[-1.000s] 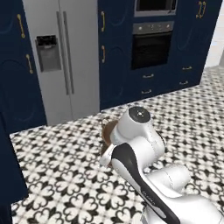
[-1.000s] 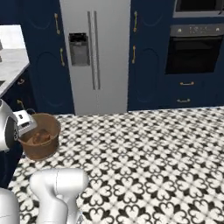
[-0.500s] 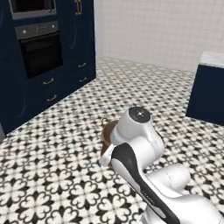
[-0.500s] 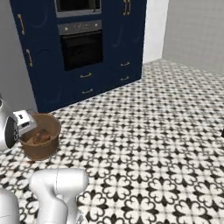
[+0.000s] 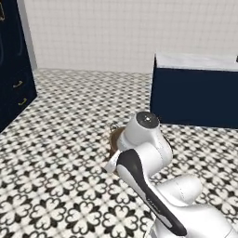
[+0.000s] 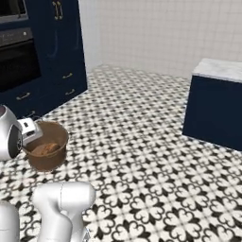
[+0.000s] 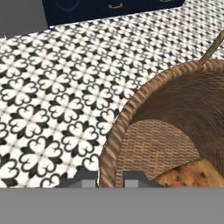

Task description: Open the cabinet, pick up the bread from the cabinet and place it in the basket. Then move the basket to the dining counter.

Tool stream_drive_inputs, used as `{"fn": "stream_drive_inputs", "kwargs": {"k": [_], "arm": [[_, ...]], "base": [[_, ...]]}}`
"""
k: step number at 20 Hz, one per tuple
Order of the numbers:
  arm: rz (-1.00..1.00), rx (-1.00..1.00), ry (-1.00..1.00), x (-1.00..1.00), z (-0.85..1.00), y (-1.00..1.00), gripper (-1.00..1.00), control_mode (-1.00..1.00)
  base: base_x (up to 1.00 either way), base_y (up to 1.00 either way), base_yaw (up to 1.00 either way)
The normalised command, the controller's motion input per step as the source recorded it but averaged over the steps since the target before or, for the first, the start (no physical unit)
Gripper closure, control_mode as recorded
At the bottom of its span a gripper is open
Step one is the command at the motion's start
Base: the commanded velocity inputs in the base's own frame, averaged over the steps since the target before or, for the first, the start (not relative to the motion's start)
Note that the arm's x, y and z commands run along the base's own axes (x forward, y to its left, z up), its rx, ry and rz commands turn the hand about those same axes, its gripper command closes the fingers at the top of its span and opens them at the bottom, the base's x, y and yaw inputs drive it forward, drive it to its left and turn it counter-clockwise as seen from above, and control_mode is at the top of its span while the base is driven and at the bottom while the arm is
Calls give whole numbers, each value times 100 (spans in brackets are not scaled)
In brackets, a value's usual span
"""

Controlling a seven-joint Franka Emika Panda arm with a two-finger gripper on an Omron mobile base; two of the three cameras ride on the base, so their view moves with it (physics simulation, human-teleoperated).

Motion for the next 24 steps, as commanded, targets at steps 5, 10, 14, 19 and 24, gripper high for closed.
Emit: {"fn": "stream_drive_inputs", "kwargs": {"k": [5, 10, 14, 19, 24], "arm": [[0, 0, 0, 0, 0, 0, 100, 100], [0, 0, 0, 0, 0, 0, 100, 100], [0, 0, 0, 0, 0, 0, 100, 100], [0, 0, 0, 0, 0, 0, 100, 100], [0, 0, 0, 0, 0, 0, 100, 100]], "base": [[100, -41, -33], [100, -86, -19], [100, -100, -13], [98, -100, -14], [100, -100, -13]]}}
